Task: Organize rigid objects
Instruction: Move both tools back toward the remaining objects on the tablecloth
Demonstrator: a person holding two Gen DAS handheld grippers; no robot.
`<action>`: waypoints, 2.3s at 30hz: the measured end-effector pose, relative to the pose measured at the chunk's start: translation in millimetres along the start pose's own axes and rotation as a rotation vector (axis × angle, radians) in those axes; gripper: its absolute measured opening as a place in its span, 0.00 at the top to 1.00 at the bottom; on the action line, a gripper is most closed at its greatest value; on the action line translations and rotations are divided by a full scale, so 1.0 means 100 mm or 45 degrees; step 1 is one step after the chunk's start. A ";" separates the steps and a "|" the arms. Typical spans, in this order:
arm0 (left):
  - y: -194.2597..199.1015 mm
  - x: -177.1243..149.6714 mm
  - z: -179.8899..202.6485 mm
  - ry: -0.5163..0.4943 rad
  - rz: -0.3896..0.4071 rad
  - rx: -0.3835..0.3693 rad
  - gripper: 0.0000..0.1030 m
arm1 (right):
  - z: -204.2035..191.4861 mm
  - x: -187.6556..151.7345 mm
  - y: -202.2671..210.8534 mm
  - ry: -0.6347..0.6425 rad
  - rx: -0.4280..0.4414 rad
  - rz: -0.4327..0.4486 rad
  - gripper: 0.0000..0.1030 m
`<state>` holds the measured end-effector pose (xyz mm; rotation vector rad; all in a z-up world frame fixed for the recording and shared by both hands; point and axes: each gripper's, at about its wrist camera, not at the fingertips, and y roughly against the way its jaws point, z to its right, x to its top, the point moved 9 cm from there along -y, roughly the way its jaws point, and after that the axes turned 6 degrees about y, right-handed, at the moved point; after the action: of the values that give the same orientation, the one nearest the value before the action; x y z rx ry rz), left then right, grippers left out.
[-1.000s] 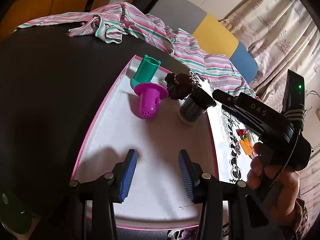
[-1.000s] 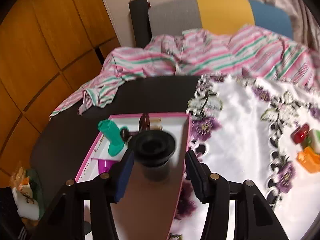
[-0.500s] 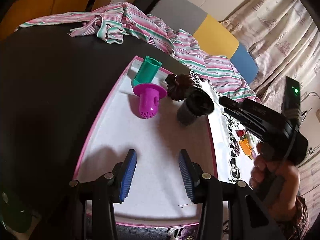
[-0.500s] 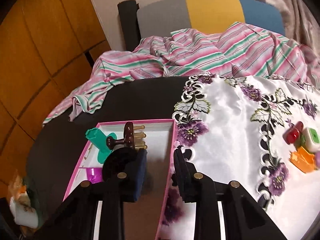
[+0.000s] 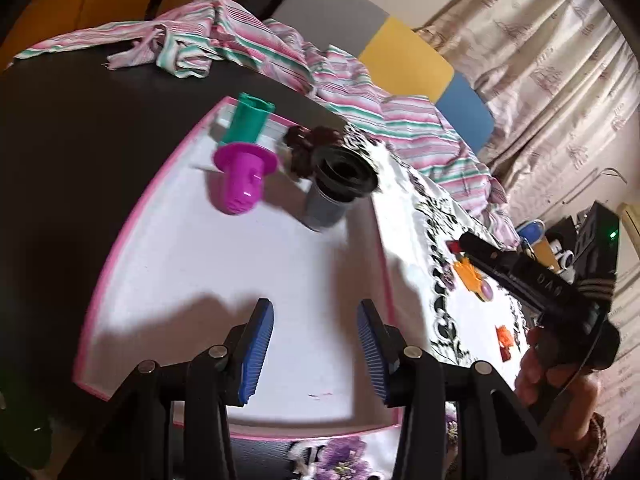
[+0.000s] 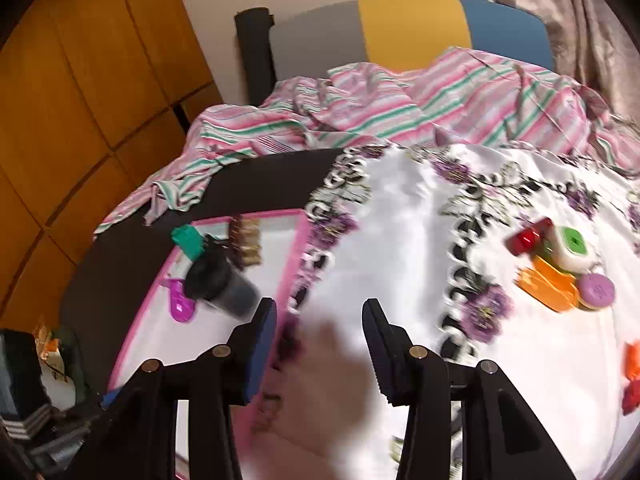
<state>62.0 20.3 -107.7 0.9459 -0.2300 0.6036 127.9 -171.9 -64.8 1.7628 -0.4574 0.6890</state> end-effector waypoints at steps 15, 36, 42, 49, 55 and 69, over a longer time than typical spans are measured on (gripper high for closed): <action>-0.12 -0.33 0.65 -0.212 -0.088 -0.098 0.58 | 0.80 -0.48 0.06 -0.166 -0.101 -0.128 0.53; -0.26 -0.63 1.03 -0.340 -0.179 -0.147 0.58 | 3.57 -1.07 0.91 -1.085 -0.768 -0.105 0.41; -0.26 -0.63 1.03 -0.332 -0.180 -0.149 0.58 | 3.32 -1.03 0.61 -1.036 -0.556 -0.137 0.48; -0.26 -0.63 1.06 -0.341 -0.178 -0.150 0.58 | 2.34 -0.67 0.22 -0.785 0.000 -0.199 0.49; -0.25 -0.62 1.05 -0.312 -0.176 -0.172 0.58 | 2.81 -0.71 0.77 -0.847 -0.432 -0.191 0.35; -0.25 -0.64 1.05 -0.289 -0.186 -0.206 0.58 | 3.24 -1.31 0.70 -1.024 -0.552 -0.518 0.42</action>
<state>31.4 -100.5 -92.4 0.8653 -0.4032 0.3372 56.6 -506.8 -163.3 1.5808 -0.6912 -0.4166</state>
